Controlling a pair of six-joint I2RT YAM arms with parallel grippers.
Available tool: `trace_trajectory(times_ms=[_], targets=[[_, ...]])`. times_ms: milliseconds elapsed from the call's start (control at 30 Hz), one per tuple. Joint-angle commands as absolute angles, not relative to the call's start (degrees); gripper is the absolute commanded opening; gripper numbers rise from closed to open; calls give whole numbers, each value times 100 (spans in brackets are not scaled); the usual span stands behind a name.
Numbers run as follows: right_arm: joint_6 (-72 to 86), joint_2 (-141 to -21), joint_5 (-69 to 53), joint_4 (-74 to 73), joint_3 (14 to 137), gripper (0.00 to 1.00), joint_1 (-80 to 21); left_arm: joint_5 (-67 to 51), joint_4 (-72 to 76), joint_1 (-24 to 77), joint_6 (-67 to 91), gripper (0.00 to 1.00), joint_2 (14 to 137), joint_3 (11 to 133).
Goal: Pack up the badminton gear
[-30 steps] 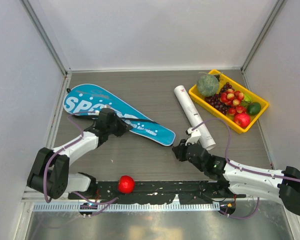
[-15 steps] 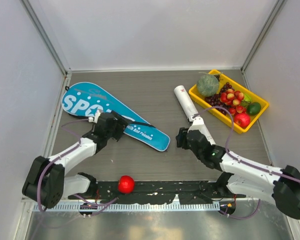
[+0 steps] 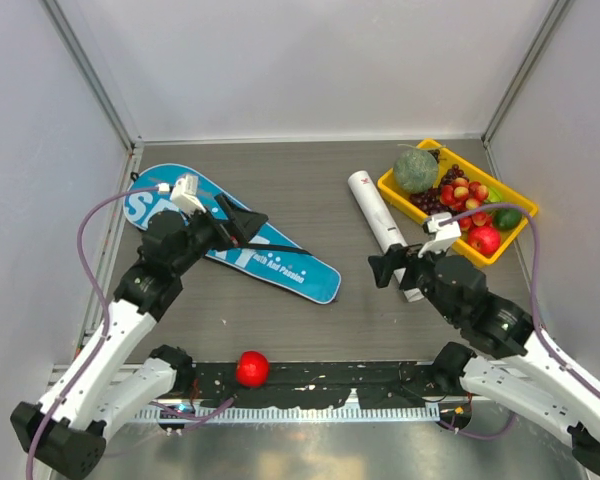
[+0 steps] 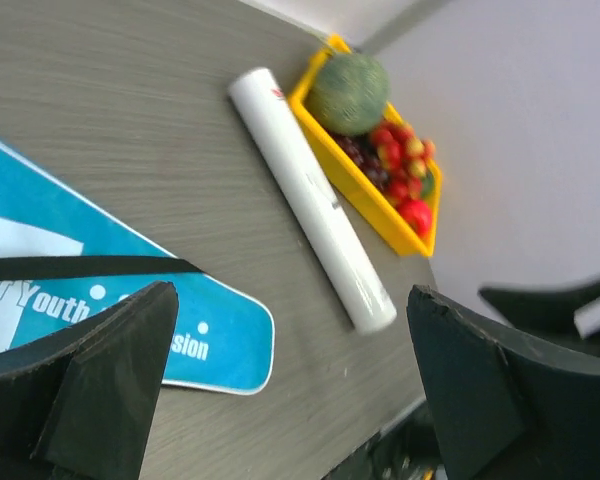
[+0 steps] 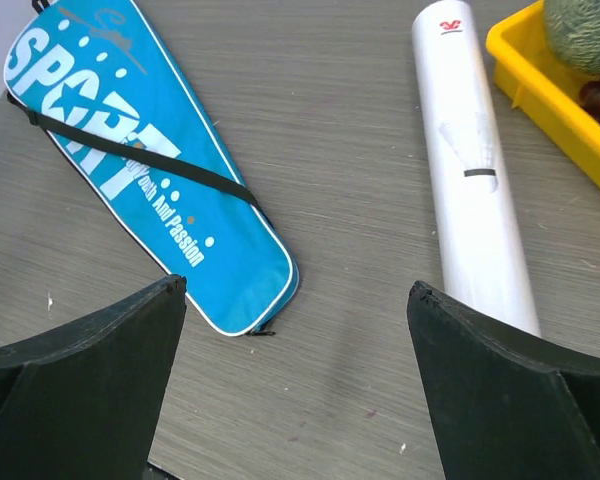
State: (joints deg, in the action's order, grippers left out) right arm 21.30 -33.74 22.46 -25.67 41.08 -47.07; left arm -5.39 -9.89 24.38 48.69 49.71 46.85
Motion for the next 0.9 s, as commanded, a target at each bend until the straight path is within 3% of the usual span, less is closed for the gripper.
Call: trace_trajectory(times_ms=[0, 400, 867], targets=[[2057, -2841, 2400, -3331, 4570, 95, -4685, -1959, -1344, 2461, 3394, 99, 4238, 4755], [2268, -2013, 2083, -3313, 4808, 95, -4693, -2188, -1371, 2461, 2795, 100, 2277, 3999], [2373, -2057, 2189, -3305, 4869, 95, -4693, -2057, -1538, 2461, 2593, 99, 1934, 3999]])
